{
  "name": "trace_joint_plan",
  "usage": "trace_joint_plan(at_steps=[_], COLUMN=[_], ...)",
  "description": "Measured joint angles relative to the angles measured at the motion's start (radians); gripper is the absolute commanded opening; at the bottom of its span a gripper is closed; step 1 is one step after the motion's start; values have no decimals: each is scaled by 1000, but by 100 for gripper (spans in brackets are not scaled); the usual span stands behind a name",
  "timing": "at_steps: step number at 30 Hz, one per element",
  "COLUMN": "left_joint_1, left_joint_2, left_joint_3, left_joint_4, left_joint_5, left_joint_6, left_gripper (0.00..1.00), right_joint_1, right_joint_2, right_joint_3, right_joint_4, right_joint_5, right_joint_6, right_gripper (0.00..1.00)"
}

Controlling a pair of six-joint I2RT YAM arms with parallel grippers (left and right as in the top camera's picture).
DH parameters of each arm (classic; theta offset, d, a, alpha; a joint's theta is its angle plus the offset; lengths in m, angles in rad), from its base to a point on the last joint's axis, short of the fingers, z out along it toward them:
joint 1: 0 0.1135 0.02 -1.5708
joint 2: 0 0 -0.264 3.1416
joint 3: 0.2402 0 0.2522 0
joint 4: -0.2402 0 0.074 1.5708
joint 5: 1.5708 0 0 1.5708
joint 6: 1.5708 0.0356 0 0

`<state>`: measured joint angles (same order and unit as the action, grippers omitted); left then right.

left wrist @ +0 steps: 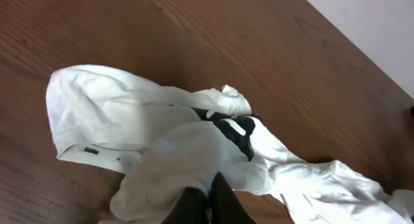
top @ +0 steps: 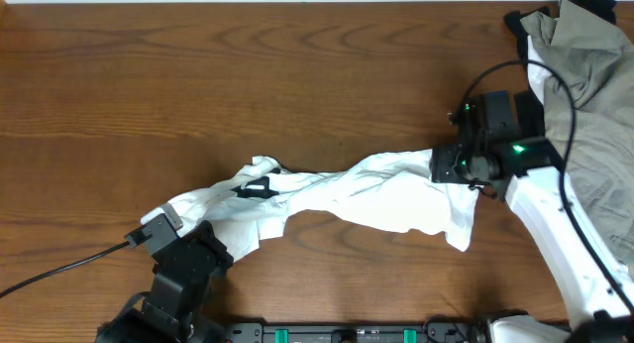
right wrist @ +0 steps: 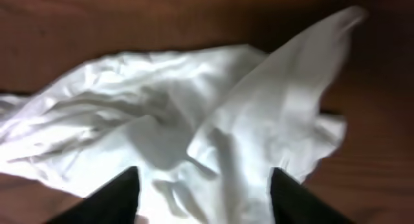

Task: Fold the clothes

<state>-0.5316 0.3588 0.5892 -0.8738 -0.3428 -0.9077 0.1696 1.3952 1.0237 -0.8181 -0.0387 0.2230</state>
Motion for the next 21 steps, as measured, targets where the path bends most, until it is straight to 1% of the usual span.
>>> trace_joint_plan(at_steps=[4,9,15,21], left_joint_1=[0,0,0,0], left_joint_2=[0,0,0,0], left_joint_3=[0,0,0,0], left_joint_4=[0,0,0,1], left_joint_5=[0,0,0,0], left_joint_6=[0,0,0,0], left_gripper=[6,6,6,6], right_joint_1=[-2,-19,-93,-190], right_joint_2=[-3,45,148,165], right_joint_3=[0,0,0,0], right_joint_4=[31,50,63,140], right_joint_5=[80,122,134,69], right_joint_6=[-3,-3,28,53], right_gripper=[67,68,69,69])
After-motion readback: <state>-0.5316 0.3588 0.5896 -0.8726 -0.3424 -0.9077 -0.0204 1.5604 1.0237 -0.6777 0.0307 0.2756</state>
